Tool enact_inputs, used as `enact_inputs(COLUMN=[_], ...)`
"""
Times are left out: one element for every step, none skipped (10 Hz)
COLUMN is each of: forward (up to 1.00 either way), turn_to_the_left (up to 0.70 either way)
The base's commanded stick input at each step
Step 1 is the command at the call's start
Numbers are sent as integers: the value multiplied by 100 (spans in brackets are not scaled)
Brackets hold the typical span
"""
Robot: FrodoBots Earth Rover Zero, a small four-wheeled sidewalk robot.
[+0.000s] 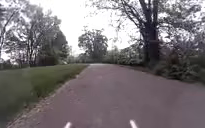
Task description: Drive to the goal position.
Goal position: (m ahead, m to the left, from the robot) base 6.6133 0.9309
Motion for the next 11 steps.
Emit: enact_inputs(forward=[70,70,70,70,70,70,70,70,70,70,70], turn_to_the_left=[0,0,0,0,0,0,0,0,0,0,0])
